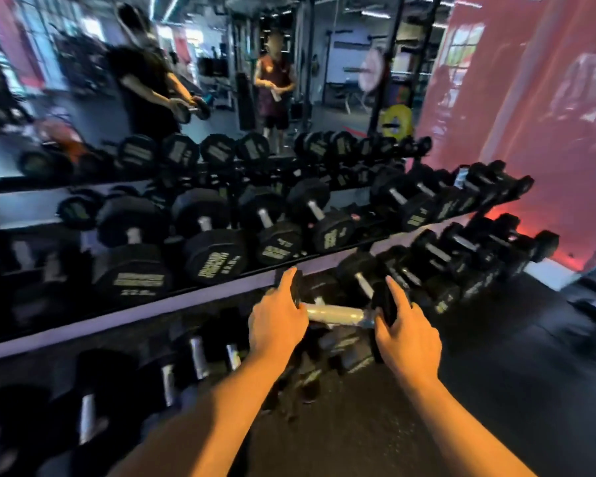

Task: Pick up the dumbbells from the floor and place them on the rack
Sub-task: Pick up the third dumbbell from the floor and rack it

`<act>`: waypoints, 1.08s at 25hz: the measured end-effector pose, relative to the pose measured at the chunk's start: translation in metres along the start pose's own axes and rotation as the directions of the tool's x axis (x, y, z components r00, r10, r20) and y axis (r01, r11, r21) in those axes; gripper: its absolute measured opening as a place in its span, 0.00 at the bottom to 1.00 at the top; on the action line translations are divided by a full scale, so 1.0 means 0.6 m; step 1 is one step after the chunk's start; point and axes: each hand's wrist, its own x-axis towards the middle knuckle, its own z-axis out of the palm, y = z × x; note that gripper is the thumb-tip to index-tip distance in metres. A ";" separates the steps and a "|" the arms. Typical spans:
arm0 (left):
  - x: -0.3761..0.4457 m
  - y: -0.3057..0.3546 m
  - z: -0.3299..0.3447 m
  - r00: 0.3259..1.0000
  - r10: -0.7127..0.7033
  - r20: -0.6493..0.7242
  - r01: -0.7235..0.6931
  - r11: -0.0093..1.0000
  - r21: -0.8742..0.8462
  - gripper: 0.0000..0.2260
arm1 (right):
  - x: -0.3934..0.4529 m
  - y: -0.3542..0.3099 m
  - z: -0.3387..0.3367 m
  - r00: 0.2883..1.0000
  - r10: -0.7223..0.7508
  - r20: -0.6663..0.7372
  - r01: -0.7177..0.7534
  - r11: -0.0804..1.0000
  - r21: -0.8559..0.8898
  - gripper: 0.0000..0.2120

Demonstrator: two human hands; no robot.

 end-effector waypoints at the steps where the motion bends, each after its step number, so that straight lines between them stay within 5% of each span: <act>1: 0.020 -0.038 -0.044 0.999 -0.022 -0.042 0.022 1.000 0.001 0.32 | 0.009 -0.059 0.020 0.999 -0.041 0.002 0.041 0.999 0.033 0.34; 10: 0.099 -0.377 -0.399 0.845 -0.288 -0.450 0.312 0.950 -0.021 0.30 | 0.040 -0.579 0.179 0.875 -0.483 0.036 0.464 0.857 0.226 0.32; 22: 0.181 -0.769 -0.712 0.429 -0.447 -0.785 0.568 0.809 -0.150 0.29 | 0.005 -1.178 0.446 0.590 -0.807 -0.017 0.703 0.503 0.503 0.30; 27: 0.218 -0.904 -0.801 0.197 -0.511 -0.837 0.621 0.725 -0.296 0.29 | -0.017 -1.394 0.531 0.396 -0.912 -0.110 0.815 0.294 0.500 0.29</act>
